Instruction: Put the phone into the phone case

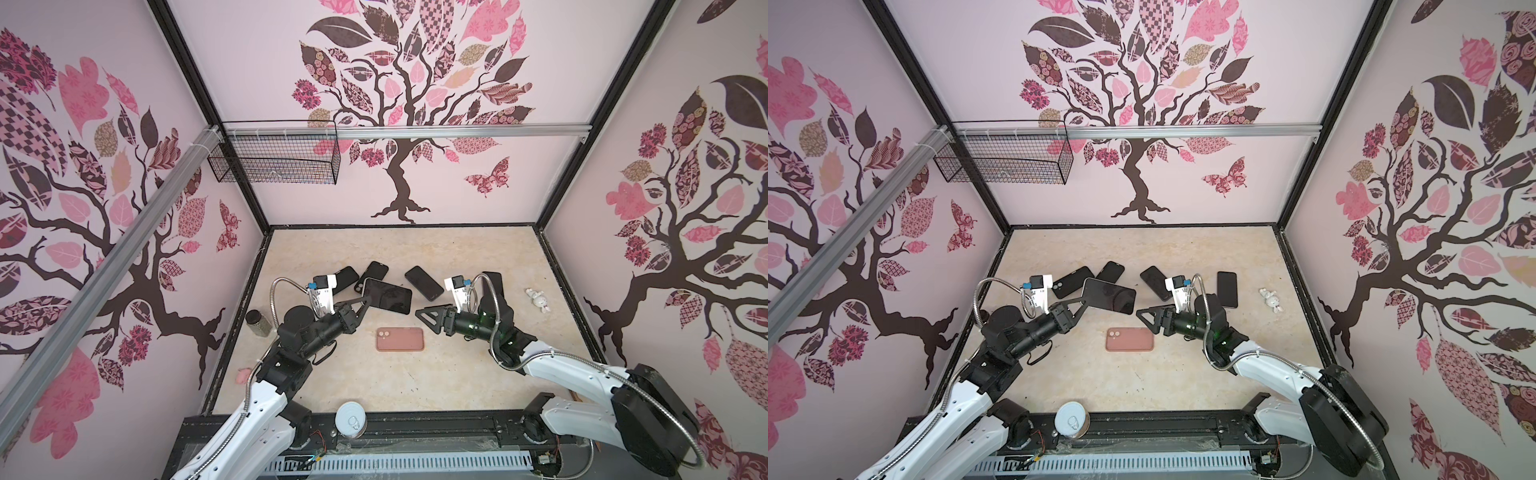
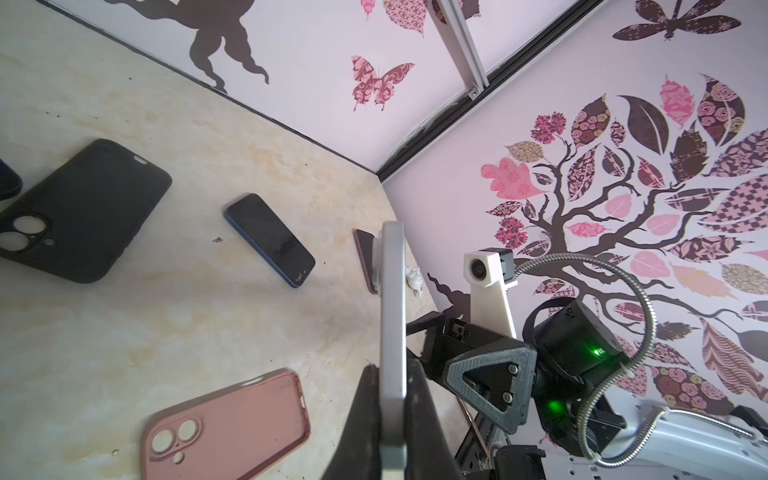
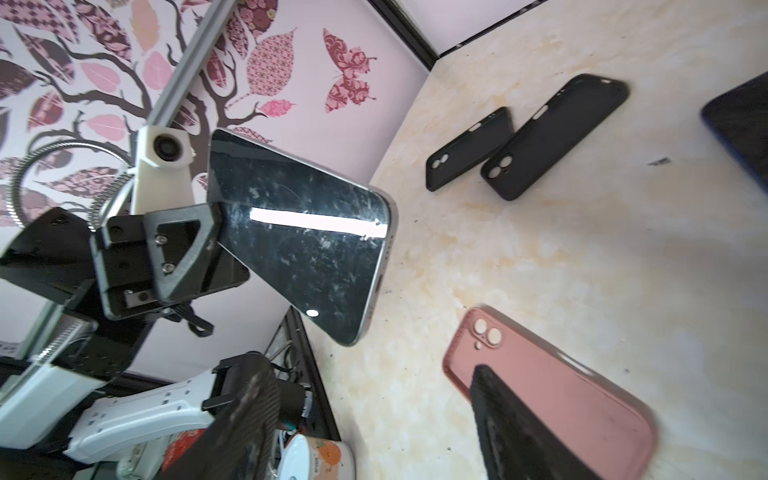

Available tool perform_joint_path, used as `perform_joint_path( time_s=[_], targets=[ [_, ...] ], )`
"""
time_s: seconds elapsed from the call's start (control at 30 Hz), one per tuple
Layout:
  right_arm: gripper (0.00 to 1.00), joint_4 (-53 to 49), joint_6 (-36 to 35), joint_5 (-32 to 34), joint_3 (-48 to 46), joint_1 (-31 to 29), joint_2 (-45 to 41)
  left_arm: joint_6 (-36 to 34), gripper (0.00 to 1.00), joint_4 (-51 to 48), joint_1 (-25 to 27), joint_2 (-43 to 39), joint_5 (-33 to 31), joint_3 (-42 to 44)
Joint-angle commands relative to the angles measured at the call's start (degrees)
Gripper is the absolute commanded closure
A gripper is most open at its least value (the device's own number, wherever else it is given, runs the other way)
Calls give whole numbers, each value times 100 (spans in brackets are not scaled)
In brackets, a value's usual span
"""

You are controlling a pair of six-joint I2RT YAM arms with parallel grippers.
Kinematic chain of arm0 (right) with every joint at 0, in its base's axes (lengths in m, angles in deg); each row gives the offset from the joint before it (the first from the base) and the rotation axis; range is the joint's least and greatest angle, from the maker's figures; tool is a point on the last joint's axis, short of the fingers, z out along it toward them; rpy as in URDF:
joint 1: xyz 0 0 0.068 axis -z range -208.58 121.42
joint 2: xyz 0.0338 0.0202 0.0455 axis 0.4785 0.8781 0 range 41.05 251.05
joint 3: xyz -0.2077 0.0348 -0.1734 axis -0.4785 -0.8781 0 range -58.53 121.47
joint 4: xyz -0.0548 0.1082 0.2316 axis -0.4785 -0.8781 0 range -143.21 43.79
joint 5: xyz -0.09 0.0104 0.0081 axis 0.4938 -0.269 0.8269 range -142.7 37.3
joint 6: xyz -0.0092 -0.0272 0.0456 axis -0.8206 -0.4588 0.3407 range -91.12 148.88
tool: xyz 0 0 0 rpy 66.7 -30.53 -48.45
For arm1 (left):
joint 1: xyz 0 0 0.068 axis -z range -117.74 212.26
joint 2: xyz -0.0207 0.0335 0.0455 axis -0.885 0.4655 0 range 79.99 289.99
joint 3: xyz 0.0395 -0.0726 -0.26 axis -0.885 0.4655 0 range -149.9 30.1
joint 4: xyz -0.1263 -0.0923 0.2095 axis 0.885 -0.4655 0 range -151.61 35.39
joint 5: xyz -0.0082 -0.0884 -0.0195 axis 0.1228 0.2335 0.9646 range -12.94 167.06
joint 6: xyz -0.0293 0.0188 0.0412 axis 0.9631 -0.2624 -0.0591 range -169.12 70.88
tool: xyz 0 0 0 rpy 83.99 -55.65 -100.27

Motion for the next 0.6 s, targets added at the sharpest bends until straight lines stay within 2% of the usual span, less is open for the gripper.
perform_joint_path(
  time_s=[0.0, 0.37, 0.57],
  targets=[
    [28, 1523, 763, -510, -77, 8, 285, 236, 100, 1030, -25, -35, 282, 136],
    [53, 3594, 1814, -899, -55, 9, 941, 745, 100, 1799, -34, -23, 477, 327],
    [63, 4057, 2079, -970, 10, 5, 1081, 1003, 100, 2246, -38, 21, 531, 405]
  ],
)
